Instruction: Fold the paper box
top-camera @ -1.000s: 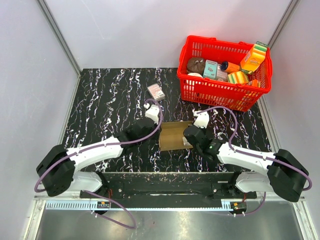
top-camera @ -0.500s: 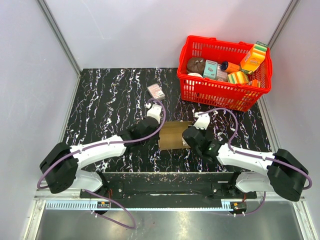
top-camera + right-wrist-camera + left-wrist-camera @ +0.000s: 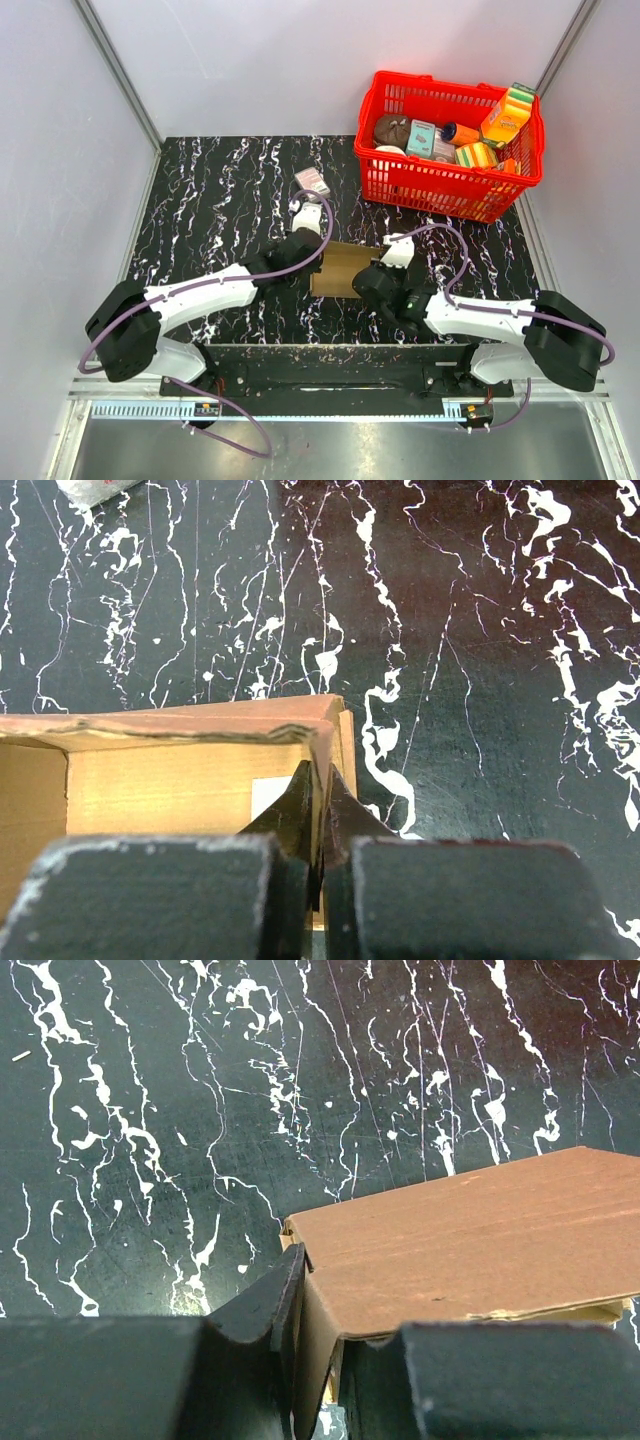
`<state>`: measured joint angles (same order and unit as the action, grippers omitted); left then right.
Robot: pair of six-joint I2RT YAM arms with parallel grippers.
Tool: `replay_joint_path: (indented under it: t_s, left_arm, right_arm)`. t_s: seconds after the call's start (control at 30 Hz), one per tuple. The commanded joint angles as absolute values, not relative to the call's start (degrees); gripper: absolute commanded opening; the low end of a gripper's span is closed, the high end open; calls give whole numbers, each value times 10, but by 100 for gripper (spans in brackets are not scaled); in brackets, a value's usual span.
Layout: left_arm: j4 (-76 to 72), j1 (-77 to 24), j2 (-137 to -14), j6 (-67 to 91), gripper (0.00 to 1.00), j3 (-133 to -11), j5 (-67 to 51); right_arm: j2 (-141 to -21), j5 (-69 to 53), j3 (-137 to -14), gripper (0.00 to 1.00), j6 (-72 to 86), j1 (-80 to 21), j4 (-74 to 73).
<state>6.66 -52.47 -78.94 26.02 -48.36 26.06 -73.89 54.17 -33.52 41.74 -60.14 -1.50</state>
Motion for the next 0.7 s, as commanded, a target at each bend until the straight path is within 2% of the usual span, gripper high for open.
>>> replay_joint_path:
  t_s: [0.0, 0.13, 0.37, 0.67]
  left_arm:
    - [7, -533, -783, 295, 18, -488, 236]
    - [2, -533, -756, 296, 19, -459, 241]
    - [-104, -535, -707, 316, 19, -356, 240]
    - [-166, -537, -674, 342, 19, -293, 246]
  right_arm:
    - [-739, 546, -346, 0, 441, -620, 54]
    - [-730, 525, -327, 4, 420, -620, 76]
    - [-733, 526, -297, 4, 417, -635, 105]
    - [-782, 551, -302, 2, 424, -663, 133]
